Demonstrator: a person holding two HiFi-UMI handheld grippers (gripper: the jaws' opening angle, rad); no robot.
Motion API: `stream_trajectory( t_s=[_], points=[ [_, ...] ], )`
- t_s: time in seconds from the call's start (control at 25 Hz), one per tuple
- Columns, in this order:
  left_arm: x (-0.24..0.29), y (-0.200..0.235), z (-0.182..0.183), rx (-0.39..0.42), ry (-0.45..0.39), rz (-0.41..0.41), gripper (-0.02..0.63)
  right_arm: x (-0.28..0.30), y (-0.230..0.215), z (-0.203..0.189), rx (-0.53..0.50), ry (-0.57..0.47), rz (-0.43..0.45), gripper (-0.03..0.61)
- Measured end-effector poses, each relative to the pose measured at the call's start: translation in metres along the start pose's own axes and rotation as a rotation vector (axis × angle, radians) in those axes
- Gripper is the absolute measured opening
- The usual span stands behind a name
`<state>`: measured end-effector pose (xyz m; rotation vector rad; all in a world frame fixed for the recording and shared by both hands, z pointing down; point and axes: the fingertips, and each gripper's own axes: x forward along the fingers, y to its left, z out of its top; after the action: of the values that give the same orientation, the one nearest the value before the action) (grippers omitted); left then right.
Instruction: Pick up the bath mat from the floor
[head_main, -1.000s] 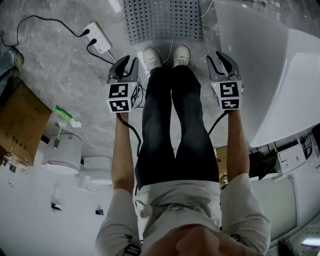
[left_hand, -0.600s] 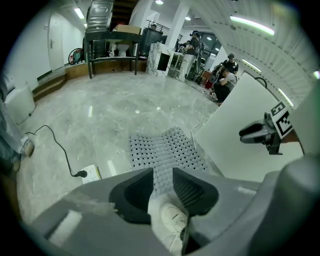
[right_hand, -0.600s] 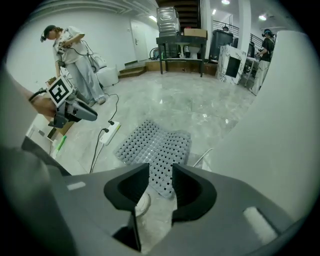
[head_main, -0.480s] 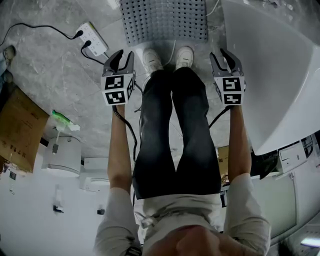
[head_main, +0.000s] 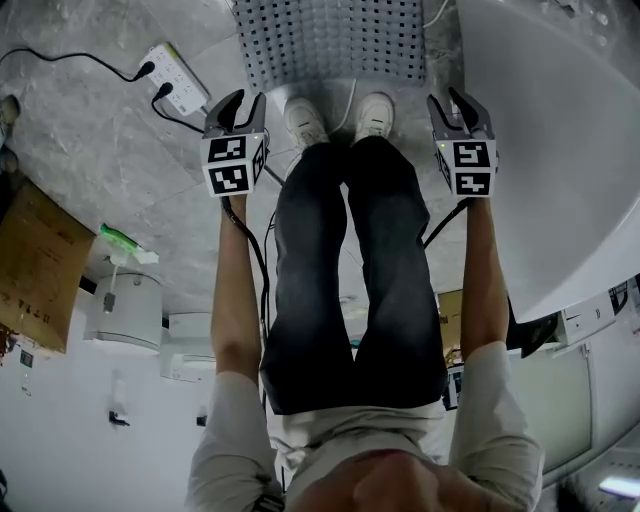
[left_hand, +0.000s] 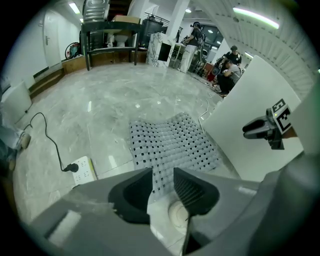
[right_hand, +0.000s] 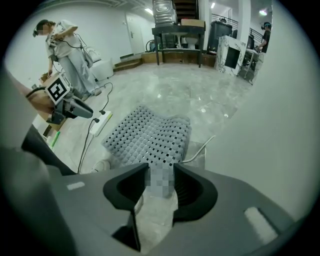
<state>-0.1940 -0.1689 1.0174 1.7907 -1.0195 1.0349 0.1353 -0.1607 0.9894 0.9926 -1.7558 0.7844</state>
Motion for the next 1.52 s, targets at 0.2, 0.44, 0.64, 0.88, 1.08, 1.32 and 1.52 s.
stream_trajectory(
  t_s=[0.2,0.44,0.64,0.88,1.08,1.32,1.52],
  points=[
    [0.020,0.012,-0.016,-0.013,0.019,0.011,0.143,0.025,-0.006,-0.016,0.011,0.020,-0.003,0.161],
    [0.048,0.027,-0.029,-0.038,0.024,0.030,0.167,0.056,-0.010,-0.028,0.015,0.039,0.004,0.169],
    [0.076,0.038,-0.039,-0.052,0.034,0.040,0.193,0.086,-0.017,-0.040,0.020,0.054,0.008,0.197],
    [0.101,0.049,-0.048,-0.069,0.054,0.048,0.236,0.115,-0.023,-0.049,0.028,0.077,0.015,0.228],
    [0.122,0.057,-0.058,-0.083,0.074,0.052,0.265,0.139,-0.026,-0.056,0.035,0.095,0.030,0.265],
    [0.147,0.062,-0.073,-0.095,0.107,0.047,0.327,0.166,-0.028,-0.066,0.049,0.109,0.038,0.309],
    [0.159,0.066,-0.081,-0.103,0.121,0.047,0.339,0.181,-0.027,-0.073,0.083,0.113,0.047,0.344]
  ],
)
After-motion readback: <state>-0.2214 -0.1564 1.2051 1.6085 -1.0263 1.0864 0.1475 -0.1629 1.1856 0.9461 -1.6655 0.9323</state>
